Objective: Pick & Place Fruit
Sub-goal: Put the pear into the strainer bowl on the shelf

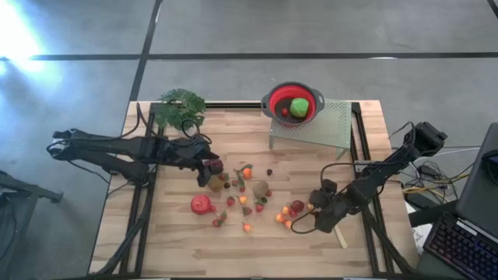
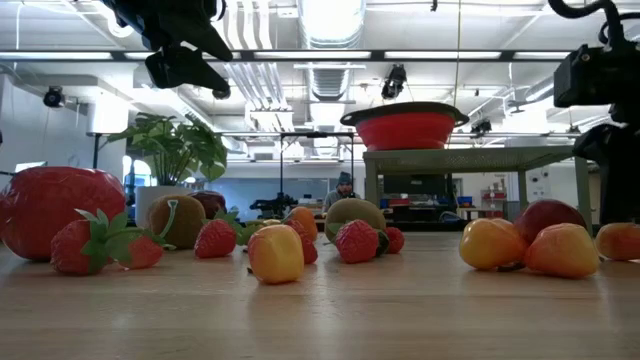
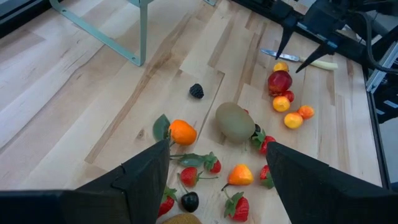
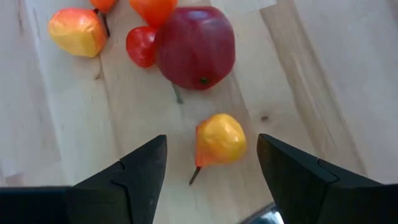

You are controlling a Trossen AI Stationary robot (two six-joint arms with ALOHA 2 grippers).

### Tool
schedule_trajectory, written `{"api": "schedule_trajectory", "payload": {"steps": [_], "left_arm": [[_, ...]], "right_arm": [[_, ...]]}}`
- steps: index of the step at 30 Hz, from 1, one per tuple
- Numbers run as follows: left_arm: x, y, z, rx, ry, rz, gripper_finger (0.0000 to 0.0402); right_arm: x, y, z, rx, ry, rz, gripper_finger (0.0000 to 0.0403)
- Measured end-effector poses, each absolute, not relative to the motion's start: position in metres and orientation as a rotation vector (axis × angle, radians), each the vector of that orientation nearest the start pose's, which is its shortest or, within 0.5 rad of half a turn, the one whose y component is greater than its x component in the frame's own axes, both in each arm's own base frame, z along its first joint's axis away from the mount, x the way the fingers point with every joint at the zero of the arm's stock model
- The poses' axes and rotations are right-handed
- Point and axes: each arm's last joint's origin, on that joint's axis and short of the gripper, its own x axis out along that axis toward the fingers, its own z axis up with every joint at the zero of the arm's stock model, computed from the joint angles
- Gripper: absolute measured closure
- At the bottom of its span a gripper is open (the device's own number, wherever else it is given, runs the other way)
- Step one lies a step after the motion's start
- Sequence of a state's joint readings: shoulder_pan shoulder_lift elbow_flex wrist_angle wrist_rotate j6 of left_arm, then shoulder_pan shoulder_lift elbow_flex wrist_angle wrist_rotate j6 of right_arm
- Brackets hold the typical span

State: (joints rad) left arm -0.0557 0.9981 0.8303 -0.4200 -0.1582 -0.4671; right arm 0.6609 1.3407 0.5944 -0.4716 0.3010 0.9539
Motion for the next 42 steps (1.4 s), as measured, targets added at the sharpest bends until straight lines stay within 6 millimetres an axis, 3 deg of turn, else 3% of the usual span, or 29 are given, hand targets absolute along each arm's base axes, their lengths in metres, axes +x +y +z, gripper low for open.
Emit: {"api": "schedule_trajectory", "payload": {"steps": [17,31,42], "left_arm": [[0.209,-0.007,0.290,-0.391,0.549,0.233,0.0128],[0.209,-0.007,0.290,-0.391,0.549,0.233,0.0128],[0.209,-0.007,0.290,-0.391,0.549,0.234,0.0128]], "right_arm": [[0.163,0.111,0.123,0.269,0.985,-0.289,0.0198],[0.164,0.111,0.124,0.265,0.984,-0.283,0.0298],[0.165,0.109,0.124,0.241,0.987,-0.274,0.0282]]}}
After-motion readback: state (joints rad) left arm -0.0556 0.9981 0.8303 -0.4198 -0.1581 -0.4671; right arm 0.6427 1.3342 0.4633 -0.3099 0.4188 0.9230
